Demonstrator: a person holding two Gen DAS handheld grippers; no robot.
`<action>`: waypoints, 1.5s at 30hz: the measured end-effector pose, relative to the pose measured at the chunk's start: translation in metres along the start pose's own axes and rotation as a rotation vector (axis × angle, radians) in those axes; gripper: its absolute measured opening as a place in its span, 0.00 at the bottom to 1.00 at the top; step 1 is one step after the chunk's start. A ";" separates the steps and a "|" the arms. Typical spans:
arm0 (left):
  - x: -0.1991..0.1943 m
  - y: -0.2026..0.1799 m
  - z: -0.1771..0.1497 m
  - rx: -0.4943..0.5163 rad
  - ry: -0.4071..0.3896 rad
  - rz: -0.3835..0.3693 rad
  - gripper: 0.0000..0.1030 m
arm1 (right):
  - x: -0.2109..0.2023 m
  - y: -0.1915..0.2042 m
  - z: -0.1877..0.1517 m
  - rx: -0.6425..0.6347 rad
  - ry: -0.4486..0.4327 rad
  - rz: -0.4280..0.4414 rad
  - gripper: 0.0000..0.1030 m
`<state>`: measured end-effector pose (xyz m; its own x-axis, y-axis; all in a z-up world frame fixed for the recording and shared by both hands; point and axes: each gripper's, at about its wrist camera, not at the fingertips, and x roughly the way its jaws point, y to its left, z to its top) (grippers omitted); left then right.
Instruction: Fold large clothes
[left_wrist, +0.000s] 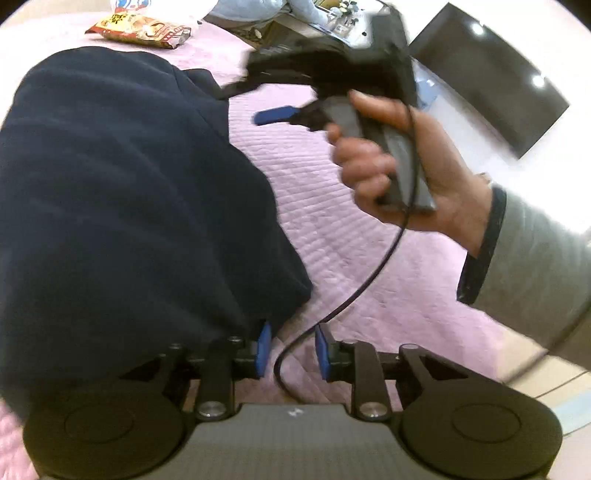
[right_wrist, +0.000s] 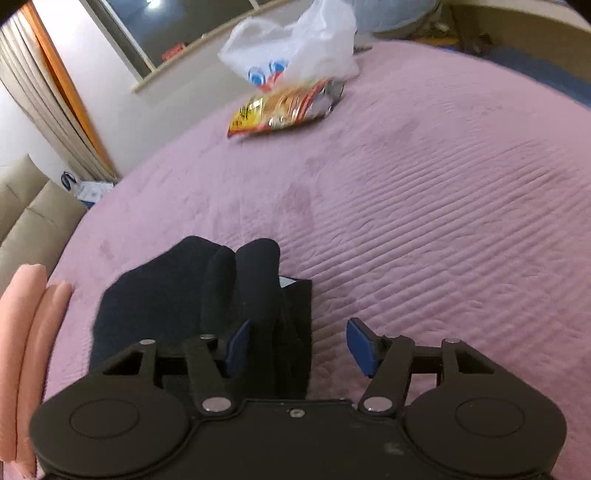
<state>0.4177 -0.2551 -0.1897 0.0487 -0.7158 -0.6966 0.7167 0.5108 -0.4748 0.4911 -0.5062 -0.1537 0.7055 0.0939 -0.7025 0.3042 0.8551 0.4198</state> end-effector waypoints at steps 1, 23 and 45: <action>-0.012 0.005 0.005 -0.020 -0.021 0.000 0.23 | -0.013 0.005 -0.002 -0.033 -0.009 -0.011 0.65; -0.041 0.092 0.007 -0.190 -0.151 0.158 0.03 | -0.036 0.069 -0.047 -0.460 0.075 -0.041 0.07; -0.080 0.096 0.009 -0.239 -0.260 0.047 0.07 | 0.025 0.106 -0.025 -0.429 0.028 -0.017 0.17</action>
<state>0.4889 -0.1530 -0.1748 0.2749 -0.7706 -0.5749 0.5276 0.6208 -0.5798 0.5248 -0.4006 -0.1408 0.6833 0.0868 -0.7250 0.0180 0.9906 0.1355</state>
